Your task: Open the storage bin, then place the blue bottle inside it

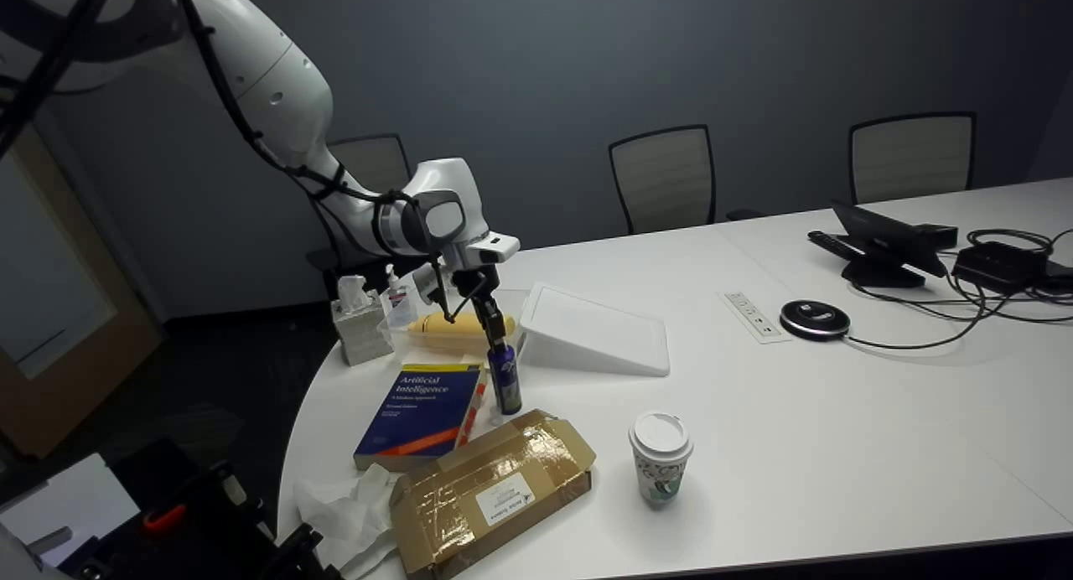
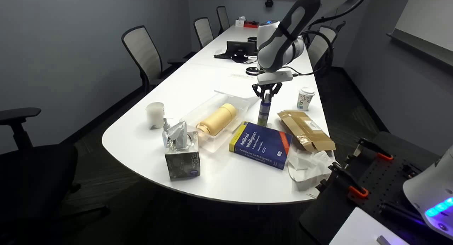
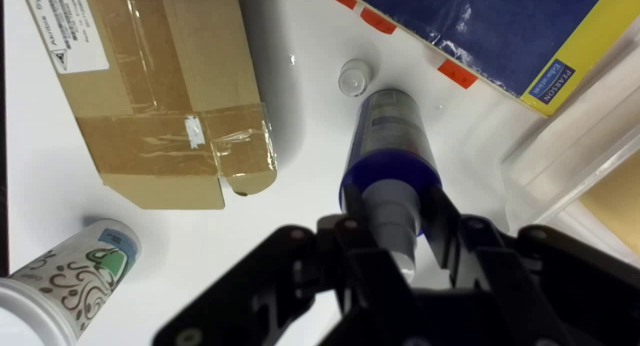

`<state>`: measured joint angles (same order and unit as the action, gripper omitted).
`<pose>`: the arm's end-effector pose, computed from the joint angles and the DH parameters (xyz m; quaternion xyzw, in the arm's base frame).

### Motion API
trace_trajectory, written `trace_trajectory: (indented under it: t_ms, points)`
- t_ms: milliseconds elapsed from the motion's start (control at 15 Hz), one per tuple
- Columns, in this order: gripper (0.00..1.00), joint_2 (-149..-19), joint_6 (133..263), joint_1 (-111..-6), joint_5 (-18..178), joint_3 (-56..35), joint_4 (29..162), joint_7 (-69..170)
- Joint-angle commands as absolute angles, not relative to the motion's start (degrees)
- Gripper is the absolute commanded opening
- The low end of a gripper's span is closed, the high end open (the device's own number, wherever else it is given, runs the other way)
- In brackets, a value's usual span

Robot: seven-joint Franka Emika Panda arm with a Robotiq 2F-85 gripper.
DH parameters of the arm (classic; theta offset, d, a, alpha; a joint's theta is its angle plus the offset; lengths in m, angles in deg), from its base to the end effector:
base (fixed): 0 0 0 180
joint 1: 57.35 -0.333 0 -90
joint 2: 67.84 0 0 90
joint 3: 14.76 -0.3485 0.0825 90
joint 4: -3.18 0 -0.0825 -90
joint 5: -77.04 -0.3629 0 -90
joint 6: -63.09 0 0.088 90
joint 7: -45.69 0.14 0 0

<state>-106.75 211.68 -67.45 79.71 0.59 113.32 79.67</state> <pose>0.6292 -0.0512 0.1565 0.9529 -0.2878 0.0294 0.0910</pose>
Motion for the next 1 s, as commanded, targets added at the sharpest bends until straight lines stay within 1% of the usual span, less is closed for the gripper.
trace_trajectory:
  t_ms: [0,67,467,800,933]
  points:
    - [0.06,-106.7,212.7,-69.5,82.0,2.3,113.8,83.1]
    - [0.08,-106.8,212.7,-69.6,82.3,2.4,113.7,83.7]
    - [0.08,-103.5,211.7,-70.8,84.6,3.1,115.6,84.6]
    - [0.08,-95.7,211.1,-73.3,89.5,4.9,119.3,84.5]
    - [0.08,-91.4,208.8,-74.6,93.1,5.0,120.6,84.2]
